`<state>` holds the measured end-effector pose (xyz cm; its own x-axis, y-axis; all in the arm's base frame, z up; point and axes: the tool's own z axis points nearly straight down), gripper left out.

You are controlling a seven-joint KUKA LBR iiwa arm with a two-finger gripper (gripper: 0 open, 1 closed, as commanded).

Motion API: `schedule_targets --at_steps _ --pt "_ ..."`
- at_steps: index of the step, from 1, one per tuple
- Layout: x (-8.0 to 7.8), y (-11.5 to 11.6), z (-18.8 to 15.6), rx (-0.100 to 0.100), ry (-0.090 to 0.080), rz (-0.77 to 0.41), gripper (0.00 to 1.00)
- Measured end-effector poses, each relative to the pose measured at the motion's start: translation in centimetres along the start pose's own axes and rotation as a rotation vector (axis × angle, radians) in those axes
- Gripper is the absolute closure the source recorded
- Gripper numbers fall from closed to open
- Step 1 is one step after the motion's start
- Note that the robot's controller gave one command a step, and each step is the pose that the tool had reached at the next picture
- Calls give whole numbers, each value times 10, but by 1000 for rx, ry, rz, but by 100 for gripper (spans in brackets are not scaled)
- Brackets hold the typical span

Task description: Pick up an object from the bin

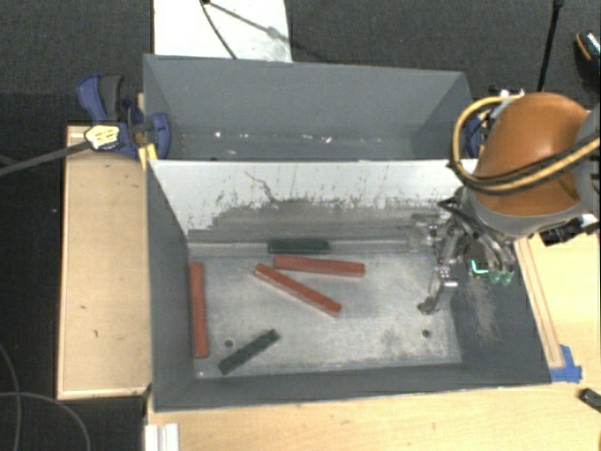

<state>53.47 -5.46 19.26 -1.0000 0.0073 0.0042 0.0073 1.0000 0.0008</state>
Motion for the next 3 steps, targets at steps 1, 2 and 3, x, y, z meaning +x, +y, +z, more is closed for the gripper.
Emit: schedule_targets --at_steps 1,2,3 --pt "-38 34 52 0 -5 -176 0" --pt "-51 87 119 -3 0 -256 0" --pt "-53 84 115 1 -7 -252 100"
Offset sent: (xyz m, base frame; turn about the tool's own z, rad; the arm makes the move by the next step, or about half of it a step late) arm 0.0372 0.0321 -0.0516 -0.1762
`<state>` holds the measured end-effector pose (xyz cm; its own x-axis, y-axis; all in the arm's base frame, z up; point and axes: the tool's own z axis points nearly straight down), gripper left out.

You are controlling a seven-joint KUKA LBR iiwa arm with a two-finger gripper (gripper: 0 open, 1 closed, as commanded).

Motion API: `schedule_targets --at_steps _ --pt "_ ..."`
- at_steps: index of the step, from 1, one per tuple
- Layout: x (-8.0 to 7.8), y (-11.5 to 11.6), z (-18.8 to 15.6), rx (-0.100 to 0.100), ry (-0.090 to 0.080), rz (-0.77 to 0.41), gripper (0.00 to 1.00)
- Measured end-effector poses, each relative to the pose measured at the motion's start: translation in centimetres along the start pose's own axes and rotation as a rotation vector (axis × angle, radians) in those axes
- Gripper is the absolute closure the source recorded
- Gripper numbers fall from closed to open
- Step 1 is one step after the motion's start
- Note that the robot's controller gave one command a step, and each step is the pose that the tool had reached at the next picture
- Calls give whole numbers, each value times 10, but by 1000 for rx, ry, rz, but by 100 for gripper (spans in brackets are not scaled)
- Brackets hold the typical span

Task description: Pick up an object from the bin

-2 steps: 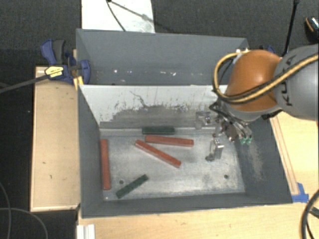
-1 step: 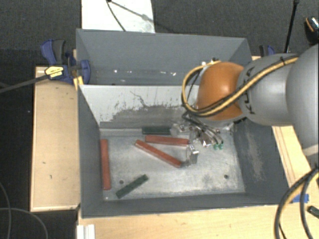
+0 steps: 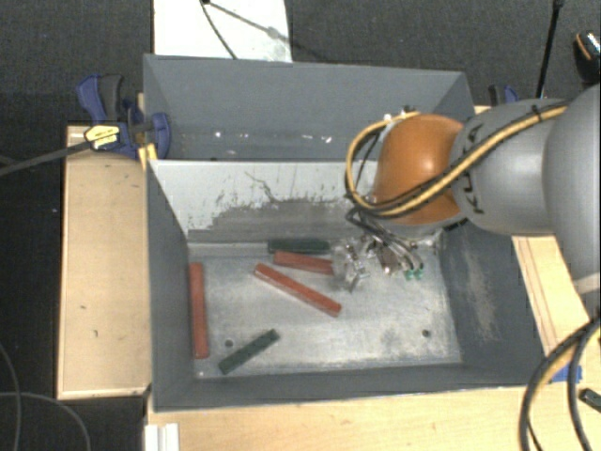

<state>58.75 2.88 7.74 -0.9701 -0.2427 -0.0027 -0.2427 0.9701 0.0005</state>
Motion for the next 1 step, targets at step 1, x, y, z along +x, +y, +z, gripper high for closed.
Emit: schedule_targets --at_steps 1 --pt "0 0 0 0 1 -1 0"
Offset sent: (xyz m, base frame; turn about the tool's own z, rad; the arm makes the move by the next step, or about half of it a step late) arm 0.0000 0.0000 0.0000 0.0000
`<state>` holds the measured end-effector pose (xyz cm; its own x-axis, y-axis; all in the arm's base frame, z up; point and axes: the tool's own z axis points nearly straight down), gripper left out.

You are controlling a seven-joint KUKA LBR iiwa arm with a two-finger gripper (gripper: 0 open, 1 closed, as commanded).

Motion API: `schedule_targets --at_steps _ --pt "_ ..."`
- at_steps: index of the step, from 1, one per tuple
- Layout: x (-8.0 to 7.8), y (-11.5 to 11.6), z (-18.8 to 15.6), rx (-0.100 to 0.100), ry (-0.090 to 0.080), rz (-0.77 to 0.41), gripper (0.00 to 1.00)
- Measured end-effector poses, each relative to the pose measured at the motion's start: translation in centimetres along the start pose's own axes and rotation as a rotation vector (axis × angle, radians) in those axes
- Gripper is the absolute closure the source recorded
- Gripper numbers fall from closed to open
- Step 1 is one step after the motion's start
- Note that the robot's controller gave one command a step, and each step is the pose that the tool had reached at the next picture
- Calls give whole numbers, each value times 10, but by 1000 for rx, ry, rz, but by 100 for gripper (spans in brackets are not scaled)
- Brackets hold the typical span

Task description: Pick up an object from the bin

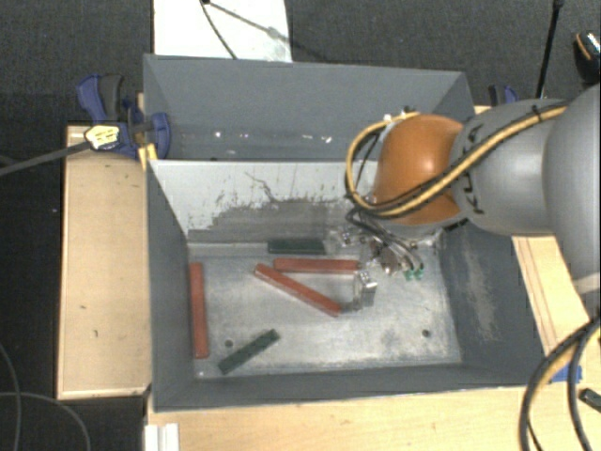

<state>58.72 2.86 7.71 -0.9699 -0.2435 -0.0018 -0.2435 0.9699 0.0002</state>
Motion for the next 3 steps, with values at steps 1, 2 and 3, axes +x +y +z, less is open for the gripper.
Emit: schedule_targets --at_steps 1,2,3 --pt "4 -22 7 0 3 17 0" --pt "3 -21 6 0 2 15 100" --pt "10 -41 -159 4 -9 -219 100"
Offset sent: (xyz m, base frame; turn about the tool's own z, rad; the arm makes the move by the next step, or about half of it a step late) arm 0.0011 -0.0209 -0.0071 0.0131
